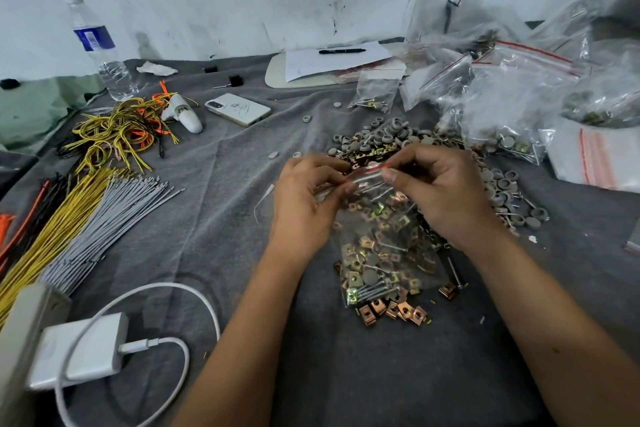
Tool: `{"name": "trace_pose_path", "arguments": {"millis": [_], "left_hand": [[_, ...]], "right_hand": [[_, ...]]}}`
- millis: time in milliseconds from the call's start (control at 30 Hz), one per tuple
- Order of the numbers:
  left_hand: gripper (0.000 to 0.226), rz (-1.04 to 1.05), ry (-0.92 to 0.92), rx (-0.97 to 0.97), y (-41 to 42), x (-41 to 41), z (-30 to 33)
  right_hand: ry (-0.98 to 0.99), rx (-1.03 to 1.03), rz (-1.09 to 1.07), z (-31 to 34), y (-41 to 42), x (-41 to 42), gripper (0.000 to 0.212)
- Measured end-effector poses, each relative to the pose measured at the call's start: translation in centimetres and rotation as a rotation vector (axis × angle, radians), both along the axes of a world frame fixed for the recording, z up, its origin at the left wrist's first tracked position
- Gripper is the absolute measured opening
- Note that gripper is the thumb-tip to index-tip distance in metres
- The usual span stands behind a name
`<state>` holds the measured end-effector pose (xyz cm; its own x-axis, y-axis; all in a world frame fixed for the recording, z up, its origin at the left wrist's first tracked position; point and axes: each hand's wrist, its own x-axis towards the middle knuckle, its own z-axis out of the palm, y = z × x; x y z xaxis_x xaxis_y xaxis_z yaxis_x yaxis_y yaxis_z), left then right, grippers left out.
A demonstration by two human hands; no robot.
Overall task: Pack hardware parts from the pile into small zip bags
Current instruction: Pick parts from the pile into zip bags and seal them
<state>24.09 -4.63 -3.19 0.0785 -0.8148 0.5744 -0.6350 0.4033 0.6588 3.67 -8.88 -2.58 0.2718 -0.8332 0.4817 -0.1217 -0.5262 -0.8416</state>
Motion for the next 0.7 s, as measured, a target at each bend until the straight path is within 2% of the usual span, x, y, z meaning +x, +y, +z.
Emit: {"name": "trace_pose_path", "arguments": {"millis": [133,200,267,400,500,700], "left_hand": [[0.011,-0.027,-0.071,-0.018,0.2,0.1,0.3],[0.005,-0.008,-0.126,-0.012,0.3,0.2,0.3],[0.014,0.006,-0.164,-0.006,0.5,0.1,0.2],[0.007,-0.036,-0.138,-0.081,0.3,-0.4,0.1],[0.012,-0.056,-0.124,-0.107,0.3,-0.4,0.1],[0.007,-0.081,-0.09,-0.039,0.5,-0.9,-0.1]], "right_hand": [[0.039,-0.047,-0.03,0.0,-0.1,0.0,0.009],[0.073,-0.08,-0.031,0.1,0.0,0.0,0.009],[0.113,-0.113,-0.018,0.2,0.2,0.1,0.008],[0.16,-0.138,0.03,0.2,0.7,0.6,0.006],[0.211,-0.163,0.016,0.3,0.7,0.6,0.006],[0.286,-0.251,-0.046,0.5,0.8,0.6,0.005]]}}
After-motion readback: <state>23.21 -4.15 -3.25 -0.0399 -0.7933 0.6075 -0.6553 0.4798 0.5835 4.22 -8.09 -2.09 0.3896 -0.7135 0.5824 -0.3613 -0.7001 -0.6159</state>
